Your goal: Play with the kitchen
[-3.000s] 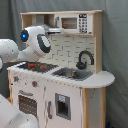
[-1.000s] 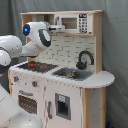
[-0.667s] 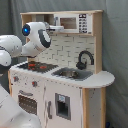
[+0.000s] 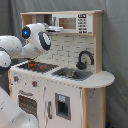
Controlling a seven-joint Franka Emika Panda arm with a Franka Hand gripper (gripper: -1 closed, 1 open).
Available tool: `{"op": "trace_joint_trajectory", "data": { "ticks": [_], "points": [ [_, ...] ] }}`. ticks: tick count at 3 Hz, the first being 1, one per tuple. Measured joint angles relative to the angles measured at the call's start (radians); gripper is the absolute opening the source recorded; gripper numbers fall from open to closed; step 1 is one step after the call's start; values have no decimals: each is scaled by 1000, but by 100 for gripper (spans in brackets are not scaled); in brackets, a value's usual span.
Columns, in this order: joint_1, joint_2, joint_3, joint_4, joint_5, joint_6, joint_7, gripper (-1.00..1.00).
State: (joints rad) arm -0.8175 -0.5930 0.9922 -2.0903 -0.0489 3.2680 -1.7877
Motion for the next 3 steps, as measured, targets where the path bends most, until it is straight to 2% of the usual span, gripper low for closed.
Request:
{"op": "trace_joint_trajectory", "data": {
  "ticks": [3],
  "points": [
    [214,14,-168,-109,-2,74,-50,-100]
  ]
}}
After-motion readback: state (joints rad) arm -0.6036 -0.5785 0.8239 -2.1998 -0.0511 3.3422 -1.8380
